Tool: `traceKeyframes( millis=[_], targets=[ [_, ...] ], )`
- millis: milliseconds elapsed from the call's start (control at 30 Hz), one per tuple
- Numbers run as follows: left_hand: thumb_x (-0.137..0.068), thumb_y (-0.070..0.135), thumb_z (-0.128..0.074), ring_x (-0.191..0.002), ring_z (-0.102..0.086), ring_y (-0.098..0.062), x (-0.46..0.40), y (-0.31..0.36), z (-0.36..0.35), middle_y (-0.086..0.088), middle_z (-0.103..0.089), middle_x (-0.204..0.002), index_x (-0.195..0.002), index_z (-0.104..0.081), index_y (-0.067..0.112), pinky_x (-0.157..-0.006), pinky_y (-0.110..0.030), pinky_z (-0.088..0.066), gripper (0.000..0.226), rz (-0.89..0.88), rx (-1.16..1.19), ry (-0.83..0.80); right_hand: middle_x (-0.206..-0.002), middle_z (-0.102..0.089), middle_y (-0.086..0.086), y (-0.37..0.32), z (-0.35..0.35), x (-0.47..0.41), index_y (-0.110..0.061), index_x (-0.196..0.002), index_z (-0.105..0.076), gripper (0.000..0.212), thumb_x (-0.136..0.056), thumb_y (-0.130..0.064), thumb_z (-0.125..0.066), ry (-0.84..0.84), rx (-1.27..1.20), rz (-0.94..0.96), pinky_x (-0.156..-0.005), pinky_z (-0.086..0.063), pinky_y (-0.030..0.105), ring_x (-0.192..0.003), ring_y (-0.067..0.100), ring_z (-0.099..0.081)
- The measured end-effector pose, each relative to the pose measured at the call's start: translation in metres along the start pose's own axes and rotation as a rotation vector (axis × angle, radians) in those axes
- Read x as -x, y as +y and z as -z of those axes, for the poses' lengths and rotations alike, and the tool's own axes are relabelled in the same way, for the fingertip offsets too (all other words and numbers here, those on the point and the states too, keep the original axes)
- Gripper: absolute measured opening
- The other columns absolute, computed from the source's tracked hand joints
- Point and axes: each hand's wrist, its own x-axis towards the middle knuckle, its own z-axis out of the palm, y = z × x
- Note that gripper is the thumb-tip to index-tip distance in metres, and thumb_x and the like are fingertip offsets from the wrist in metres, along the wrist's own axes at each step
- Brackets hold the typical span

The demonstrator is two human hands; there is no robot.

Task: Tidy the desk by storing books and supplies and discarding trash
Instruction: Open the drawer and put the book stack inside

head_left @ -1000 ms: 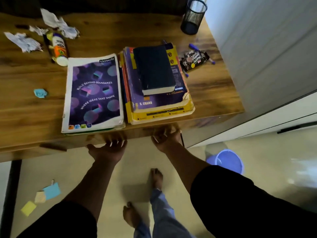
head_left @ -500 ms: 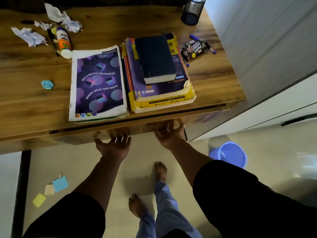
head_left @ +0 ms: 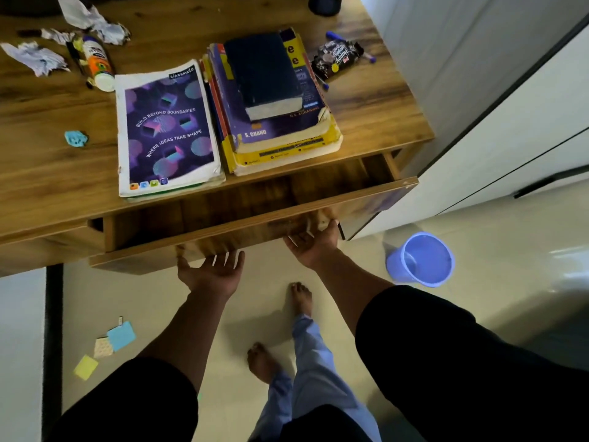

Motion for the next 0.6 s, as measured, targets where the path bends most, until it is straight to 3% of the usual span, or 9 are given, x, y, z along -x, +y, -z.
traceKeyframes(
  millis=[267, 400, 600],
  targets=[
    [-0.088, 0.068, -0.046, -0.123, -0.057, -0.038, 0.021, -0.012, 0.021, -0.017, -0.059, -0.134, -0.138, -0.051, 0.009, -0.106, -0.058, -0.044, 0.078, -0.006, -0.010, 0.040, -0.139, -0.056, 0.021, 0.009, 0.030, 0.018, -0.012, -0.140, -0.050, 0.083, -0.092, -0.079, -0.039, 0.010, -0.010, -0.020, -0.106, -0.048, 0.055, -0.123, 0.042, -0.058],
    [-0.090, 0.068, -0.043, -0.129, -0.053, -0.038, 0.033, -0.016, 0.035, -0.018, -0.055, -0.137, -0.143, -0.046, 0.010, -0.110, -0.058, -0.041, 0.078, 0.002, 0.000, 0.046, -0.139, -0.056, 0.021, 0.015, 0.046, 0.027, -0.010, -0.139, -0.051, 0.084, -0.091, -0.079, -0.040, 0.024, -0.012, -0.027, -0.104, -0.051, 0.054, -0.124, 0.042, -0.058],
    [-0.089, 0.067, -0.047, -0.122, -0.057, -0.038, 0.053, -0.022, 0.057, -0.017, -0.059, -0.135, -0.140, -0.050, 0.010, -0.110, -0.057, -0.041, 0.076, 0.019, 0.001, 0.064, -0.129, -0.062, 0.025, 0.020, 0.072, 0.039, -0.008, -0.130, -0.059, 0.082, -0.090, -0.078, -0.044, 0.020, -0.039, -0.046, -0.100, -0.053, 0.057, -0.115, 0.043, -0.064]
  ],
)
